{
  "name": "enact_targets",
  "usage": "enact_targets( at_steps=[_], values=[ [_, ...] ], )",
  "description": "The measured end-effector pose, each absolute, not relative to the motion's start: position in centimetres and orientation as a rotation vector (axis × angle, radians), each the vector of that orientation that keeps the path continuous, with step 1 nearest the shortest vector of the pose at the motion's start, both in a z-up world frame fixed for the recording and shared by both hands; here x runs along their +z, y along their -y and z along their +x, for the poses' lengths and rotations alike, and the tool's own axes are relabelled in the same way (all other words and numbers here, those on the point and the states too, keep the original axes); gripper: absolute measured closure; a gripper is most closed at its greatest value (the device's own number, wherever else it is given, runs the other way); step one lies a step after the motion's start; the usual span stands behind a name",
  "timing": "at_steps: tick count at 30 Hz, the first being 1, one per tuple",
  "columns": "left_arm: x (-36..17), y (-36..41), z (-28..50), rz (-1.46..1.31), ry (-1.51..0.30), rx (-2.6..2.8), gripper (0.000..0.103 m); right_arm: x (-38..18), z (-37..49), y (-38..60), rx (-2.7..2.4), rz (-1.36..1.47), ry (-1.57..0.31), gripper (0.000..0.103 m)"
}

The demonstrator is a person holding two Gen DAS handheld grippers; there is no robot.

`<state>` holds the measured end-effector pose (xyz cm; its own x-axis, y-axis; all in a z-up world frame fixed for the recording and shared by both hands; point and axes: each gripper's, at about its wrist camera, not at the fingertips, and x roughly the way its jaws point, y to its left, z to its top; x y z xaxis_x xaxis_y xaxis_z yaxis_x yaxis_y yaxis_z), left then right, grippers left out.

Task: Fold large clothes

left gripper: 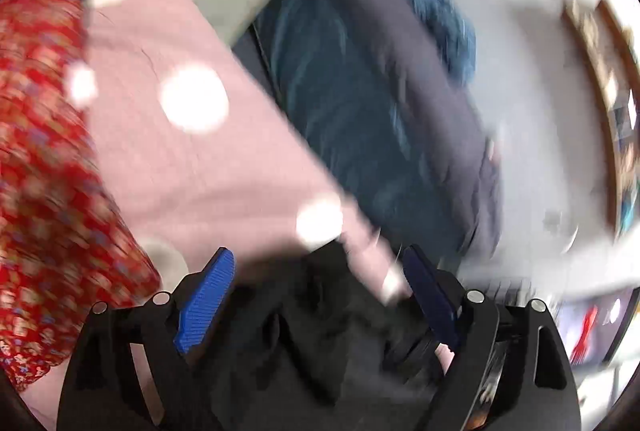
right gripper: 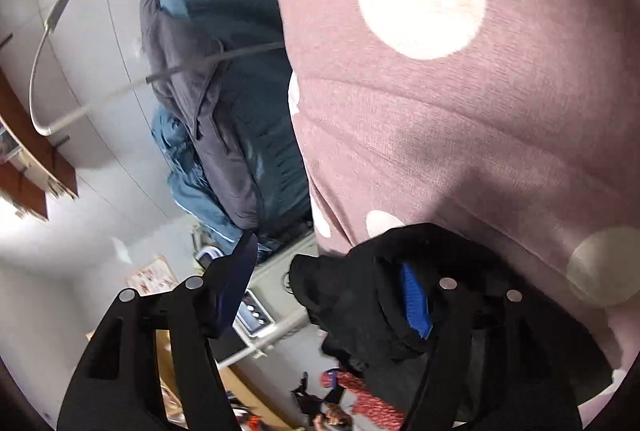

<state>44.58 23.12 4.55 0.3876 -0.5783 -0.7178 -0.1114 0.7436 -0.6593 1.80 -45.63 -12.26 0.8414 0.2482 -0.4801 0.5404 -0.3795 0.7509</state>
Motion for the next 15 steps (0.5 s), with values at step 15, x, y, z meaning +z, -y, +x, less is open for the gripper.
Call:
enact_targets(
  at_steps=[15],
  values=[
    [-1.6,-11.5,35.8,-0.285,-1.44,-0.576,0.035,-6.0,2.8,37.5,-0.318,1.253,-0.946,0.027]
  ],
)
